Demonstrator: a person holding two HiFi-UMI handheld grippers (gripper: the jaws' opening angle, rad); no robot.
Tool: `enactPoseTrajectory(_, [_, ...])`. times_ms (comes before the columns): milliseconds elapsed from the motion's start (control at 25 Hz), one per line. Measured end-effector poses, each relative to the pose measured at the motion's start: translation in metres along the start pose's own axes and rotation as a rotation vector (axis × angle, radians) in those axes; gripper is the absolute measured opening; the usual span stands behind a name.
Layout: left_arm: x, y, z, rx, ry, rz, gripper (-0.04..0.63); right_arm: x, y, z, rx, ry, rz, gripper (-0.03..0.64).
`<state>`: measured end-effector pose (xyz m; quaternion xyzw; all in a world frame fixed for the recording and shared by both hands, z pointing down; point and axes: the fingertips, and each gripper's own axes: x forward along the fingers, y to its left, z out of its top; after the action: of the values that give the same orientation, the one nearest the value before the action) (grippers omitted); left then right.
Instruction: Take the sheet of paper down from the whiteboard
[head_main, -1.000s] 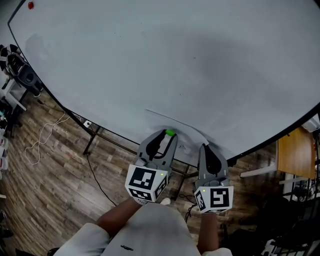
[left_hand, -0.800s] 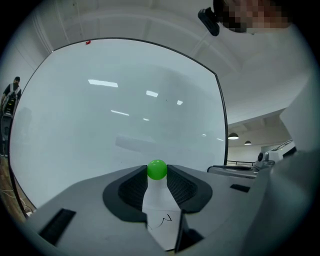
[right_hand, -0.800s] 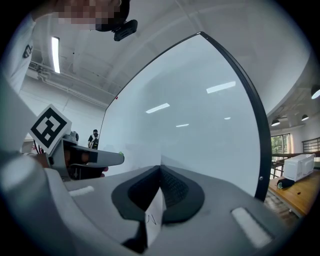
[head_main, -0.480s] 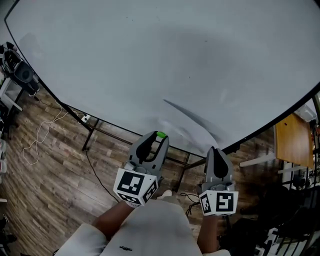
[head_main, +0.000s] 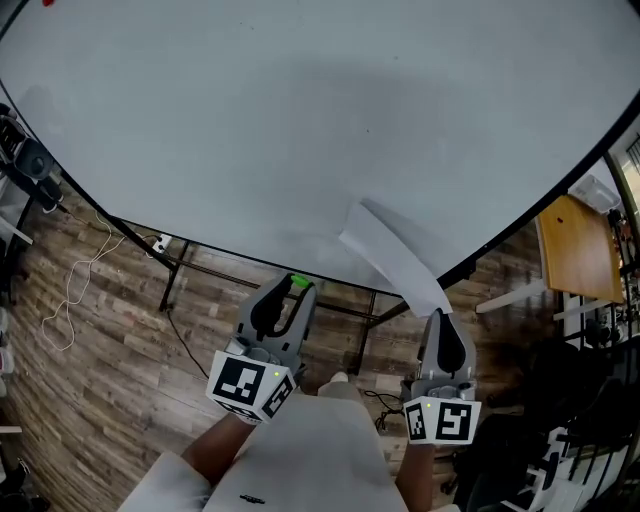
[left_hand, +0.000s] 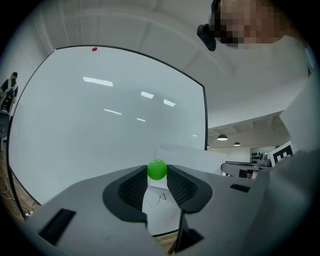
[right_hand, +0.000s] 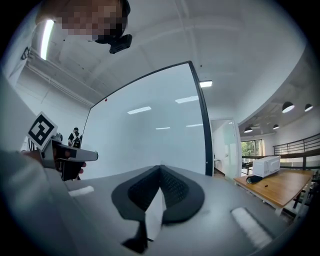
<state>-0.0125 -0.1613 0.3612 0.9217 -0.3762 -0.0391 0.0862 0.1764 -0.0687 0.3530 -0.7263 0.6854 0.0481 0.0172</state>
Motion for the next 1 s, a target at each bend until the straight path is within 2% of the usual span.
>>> enactPoseTrajectory(160, [-0.014, -0.001, -0.004, 0.008, 0.013, -0.038, 0.123, -0.02, 0.004, -0.007, 0.023, 0.012, -0.049, 0.011])
enactPoseTrajectory(520, [-0.028, 0.005, -0.009, 0.021, 0.024, -0.092, 0.123, -0.027, 0.022, -0.015, 0.02, 0.01, -0.094, 0.011])
enactPoseTrajectory(1000, [-0.029, 0.014, -0.003, 0.02, 0.009, -0.105, 0.123, -0.015, 0.031, -0.014, 0.017, 0.01, -0.097, 0.011])
